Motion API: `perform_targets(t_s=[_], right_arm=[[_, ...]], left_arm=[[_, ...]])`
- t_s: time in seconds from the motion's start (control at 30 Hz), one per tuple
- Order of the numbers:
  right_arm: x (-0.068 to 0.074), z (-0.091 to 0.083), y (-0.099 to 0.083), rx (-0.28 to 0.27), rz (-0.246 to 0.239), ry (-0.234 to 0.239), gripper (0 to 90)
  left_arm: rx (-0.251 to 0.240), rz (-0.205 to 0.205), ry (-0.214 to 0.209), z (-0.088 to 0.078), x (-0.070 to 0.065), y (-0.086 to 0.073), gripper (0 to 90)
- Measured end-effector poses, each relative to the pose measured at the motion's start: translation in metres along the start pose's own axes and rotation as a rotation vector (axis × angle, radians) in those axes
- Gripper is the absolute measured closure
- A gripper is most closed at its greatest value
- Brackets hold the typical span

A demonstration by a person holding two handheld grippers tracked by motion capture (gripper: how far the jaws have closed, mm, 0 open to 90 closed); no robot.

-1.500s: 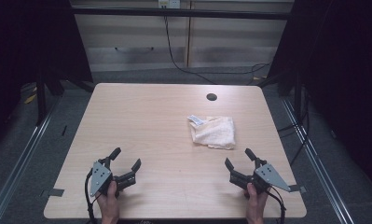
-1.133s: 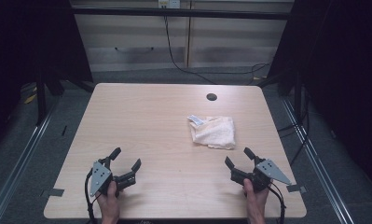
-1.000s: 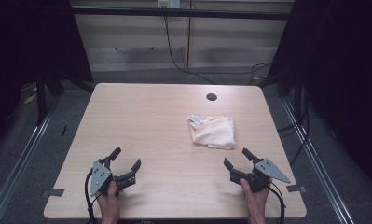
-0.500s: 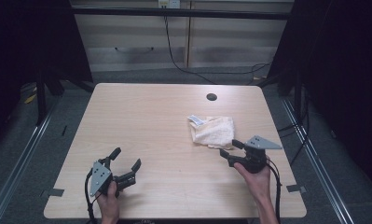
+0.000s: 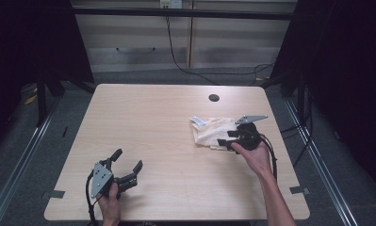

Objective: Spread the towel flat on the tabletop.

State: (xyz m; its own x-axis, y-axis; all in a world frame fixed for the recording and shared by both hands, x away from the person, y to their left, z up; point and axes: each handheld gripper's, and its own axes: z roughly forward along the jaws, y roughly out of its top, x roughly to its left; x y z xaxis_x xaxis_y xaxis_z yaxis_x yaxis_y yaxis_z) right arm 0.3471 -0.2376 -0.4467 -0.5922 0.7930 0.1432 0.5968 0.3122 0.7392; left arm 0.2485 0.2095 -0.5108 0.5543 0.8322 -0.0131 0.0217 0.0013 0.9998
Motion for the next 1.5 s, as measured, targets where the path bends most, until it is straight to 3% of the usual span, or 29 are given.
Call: perform_targets(t_s=[0.07, 0.3, 0.53, 0.83, 0.87, 0.93, 0.97, 1.0, 1.1, 1.5], right_arm=[[-0.009, 0.003, 0.006, 0.02, 0.021, 0.024, 37.2], [-0.029, 0.02, 0.022, 0.132, 0.036, 0.013, 34.9], [-0.036, 0.043, 0.03, 0.186, 0.027, -0.011, 37.1], [-0.036, 0.071, 0.019, 0.312, -0.006, -0.039, 35.5], [-0.035, 0.072, 0.019, 0.313, -0.013, -0.045, 37.4], [-0.036, 0.071, 0.018, 0.304, -0.01, -0.06, 50.4], [-0.036, 0.071, 0.018, 0.304, -0.01, -0.06, 50.4], [-0.04, 0.068, 0.018, 0.313, -0.001, -0.05, 62.3], [-0.04, 0.067, 0.017, 0.314, 0.003, -0.031, 73.7], [-0.022, 0.062, 0.005, 0.276, 0.017, 0.041, 82.1]], left_arm=[[0.0, 0.0, 0.0, 0.0, 0.0, 0.0, 15.6], [0.0, 0.0, 0.0, 0.0, 0.0, 0.0, 15.6], [0.001, 0.001, 0.0, 0.0, 0.0, 0.0, 15.6], [0.001, 0.001, -0.001, 0.0, 0.0, 0.0, 15.6], [0.001, 0.001, -0.001, 0.0, 0.0, 0.0, 15.6], [0.001, 0.001, -0.001, 0.0, 0.0, 0.0, 15.6], [0.001, 0.001, -0.001, 0.0, 0.0, 0.0, 15.6], [0.001, 0.001, -0.001, 0.0, 0.0, 0.0, 15.7], [0.001, 0.001, -0.002, 0.0, 0.0, 0.0, 15.6], [0.002, 0.001, -0.012, 0.0, 0.0, 0.0, 15.7]])
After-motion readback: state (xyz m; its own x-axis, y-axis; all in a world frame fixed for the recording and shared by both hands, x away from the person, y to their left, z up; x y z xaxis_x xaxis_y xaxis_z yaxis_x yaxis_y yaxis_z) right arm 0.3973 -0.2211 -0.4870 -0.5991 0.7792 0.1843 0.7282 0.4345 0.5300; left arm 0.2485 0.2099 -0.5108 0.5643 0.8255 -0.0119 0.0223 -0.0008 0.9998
